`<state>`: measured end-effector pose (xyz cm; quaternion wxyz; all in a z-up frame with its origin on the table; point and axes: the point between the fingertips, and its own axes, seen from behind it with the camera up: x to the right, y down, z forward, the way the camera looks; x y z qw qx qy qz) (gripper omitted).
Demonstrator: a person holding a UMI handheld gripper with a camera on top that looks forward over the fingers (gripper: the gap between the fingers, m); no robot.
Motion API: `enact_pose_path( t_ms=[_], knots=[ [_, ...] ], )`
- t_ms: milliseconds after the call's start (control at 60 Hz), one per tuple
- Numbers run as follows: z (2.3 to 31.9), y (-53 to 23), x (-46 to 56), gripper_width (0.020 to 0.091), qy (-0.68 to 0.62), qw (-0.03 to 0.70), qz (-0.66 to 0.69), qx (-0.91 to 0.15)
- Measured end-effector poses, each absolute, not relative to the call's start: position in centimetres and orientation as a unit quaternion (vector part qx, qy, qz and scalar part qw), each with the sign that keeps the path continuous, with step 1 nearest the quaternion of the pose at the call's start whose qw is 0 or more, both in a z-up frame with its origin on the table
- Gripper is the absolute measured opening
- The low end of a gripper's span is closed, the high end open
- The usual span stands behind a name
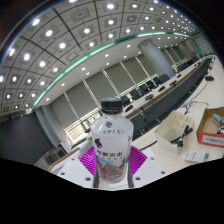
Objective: Pour water
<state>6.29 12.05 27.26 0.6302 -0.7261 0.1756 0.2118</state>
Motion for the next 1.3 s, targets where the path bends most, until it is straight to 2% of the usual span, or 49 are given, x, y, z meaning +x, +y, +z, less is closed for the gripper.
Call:
enact_pose_path(
  t_ms=[83,183,200,233,350,567,717,900,933,1000,1050,1117,1300],
  knots=[
    [24.8,11.9,10.4,0.0388,0.131,0.636,0.109,-0.753],
    [19.5,11.9,13.6,0.0387,0.079,0.614,0.011,-0.785],
    [17.3,12.1,14.6,0.0386,0.071,0.61,-0.002,-0.789],
    [16.5,11.3,14.7,0.0387,0.063,0.599,-0.017,-0.798],
    [10.8,11.9,15.3,0.0388,0.057,0.572,-0.032,-0.817],
    [5.5,11.3,15.9,0.0394,0.056,0.548,-0.036,-0.834],
    [5.8,11.0,16.2,0.0411,0.061,0.568,-0.04,-0.82],
    [5.6,10.8,16.4,0.0571,0.071,0.559,-0.043,-0.825],
    [5.6,10.5,16.4,0.0641,0.076,0.55,-0.043,-0.83],
    [6.2,9.9,16.6,0.0876,0.086,0.543,-0.043,-0.834],
    [6.9,9.1,16.7,0.0844,0.095,0.536,-0.042,-0.838],
    [8.3,7.6,16.6,0.0871,0.099,0.529,-0.048,-0.842],
    [12.9,1.5,14.4,0.0861,0.098,0.49,-0.058,-0.864]
  ],
)
